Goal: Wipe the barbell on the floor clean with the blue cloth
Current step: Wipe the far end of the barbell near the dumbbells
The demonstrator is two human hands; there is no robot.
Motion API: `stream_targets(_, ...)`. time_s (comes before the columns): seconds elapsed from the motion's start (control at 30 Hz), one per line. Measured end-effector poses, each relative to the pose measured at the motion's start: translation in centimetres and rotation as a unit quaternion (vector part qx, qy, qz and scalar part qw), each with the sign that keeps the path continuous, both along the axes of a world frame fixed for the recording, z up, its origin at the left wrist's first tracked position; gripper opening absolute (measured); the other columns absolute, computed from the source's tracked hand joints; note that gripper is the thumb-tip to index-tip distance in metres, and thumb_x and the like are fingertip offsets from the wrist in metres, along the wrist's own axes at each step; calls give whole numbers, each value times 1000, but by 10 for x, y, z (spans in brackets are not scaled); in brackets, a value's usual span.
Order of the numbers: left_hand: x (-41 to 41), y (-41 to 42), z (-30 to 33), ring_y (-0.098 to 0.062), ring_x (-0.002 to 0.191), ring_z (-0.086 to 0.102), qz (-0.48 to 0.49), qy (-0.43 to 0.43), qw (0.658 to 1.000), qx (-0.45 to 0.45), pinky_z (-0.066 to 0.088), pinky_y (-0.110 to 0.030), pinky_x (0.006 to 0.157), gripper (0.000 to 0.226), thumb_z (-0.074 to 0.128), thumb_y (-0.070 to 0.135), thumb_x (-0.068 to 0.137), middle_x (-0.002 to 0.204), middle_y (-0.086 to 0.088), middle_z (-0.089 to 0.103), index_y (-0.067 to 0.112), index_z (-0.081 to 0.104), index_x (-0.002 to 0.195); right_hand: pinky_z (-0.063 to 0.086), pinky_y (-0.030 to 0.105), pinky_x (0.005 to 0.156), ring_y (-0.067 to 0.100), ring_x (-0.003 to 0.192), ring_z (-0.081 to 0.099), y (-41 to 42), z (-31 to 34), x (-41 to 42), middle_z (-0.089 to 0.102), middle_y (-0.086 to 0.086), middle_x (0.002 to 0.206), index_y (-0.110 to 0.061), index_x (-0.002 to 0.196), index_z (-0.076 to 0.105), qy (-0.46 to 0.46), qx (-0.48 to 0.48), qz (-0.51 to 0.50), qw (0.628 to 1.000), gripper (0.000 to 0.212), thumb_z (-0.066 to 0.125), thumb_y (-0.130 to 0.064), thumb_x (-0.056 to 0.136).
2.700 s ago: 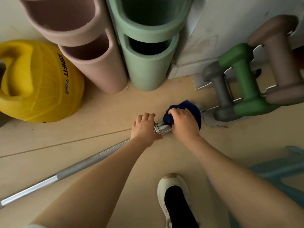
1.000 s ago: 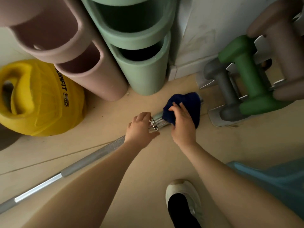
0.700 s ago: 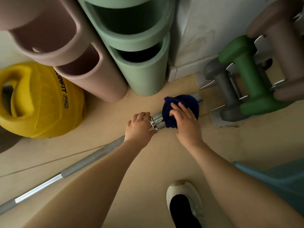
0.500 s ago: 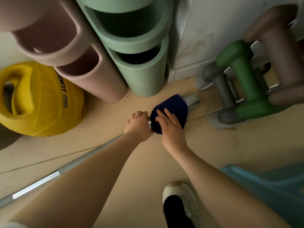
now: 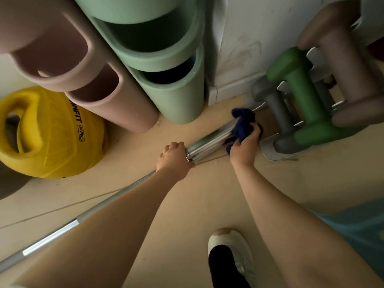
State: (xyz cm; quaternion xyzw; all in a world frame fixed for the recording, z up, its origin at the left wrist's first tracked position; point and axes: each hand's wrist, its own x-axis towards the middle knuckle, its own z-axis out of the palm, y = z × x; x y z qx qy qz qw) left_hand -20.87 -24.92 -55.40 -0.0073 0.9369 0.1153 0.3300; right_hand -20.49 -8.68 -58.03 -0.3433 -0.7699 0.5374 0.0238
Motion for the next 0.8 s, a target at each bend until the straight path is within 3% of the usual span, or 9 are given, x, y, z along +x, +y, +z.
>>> stream_targets(0.1,-2,3,1,-28,124,38,15,-5,1000,5,37,-39,99,51,66,35,84,131,-9,45,10,46,123,39,15,90,19,116,51,-9,2,-10,53,14,122,-19,131,41,19,-118,-92,989,40,37,0,96)
stream_targets(0.17,-4,3,2,-29,123,39,24,-7,1000,10,38,-39,98,49,67,33,83,129,-10,46,10,47,121,40,25,101,20,114,52,-17,-1,-8,53,13,123,-27,124,45,-8,-149,-101,984,40,38,-1,95)
stream_targets(0.23,-4,2,1,-29,121,40,29,-8,999,17,38,-39,97,47,67,33,83,128,-10,47,10,48,120,36,41,107,25,120,48,-32,0,2,49,7,132,-17,135,38,-53,-196,-99,974,46,42,-2,92)
stream_targets(0.3,-4,1,1,-30,120,40,32,-7,999,21,38,-39,96,48,67,34,82,127,-10,47,11,48,120,37,40,105,26,119,48,-45,5,13,46,9,135,-12,138,34,-74,-225,-71,969,48,41,0,92)
stream_targets(0.4,-2,0,1,-30,120,41,33,0,999,26,38,-39,97,49,66,35,83,128,-9,47,12,47,122,40,39,94,26,113,50,-35,12,13,48,11,130,-9,136,36,-80,-113,-26,990,44,37,3,94)
stream_targets(0.47,0,0,1,-29,120,41,33,4,999,28,38,-39,97,48,65,33,84,128,-9,47,12,46,123,41,39,88,24,108,50,-20,15,4,46,13,132,-12,138,33,-73,-129,-79,986,46,33,4,94)
stream_targets(0.63,2,1,1,-29,121,40,21,10,1000,15,38,-39,96,46,63,33,85,129,-9,46,11,46,122,36,53,105,35,125,44,-55,17,8,40,15,140,-17,141,28,-114,-118,-11,986,53,35,1,92)
stream_targets(0.67,1,1,0,-29,121,41,20,8,1000,14,38,-39,96,45,63,32,85,129,-9,46,12,46,122,34,53,107,34,131,39,-63,16,10,33,14,146,-15,145,22,-117,-118,22,986,60,37,2,89)
stream_targets(0.8,-4,-2,-2,-29,123,39,8,3,1000,5,37,-39,99,46,63,27,86,131,-9,45,13,45,125,31,39,110,35,139,21,-45,9,2,7,19,155,1,147,7,-178,55,117,975,73,48,4,87)
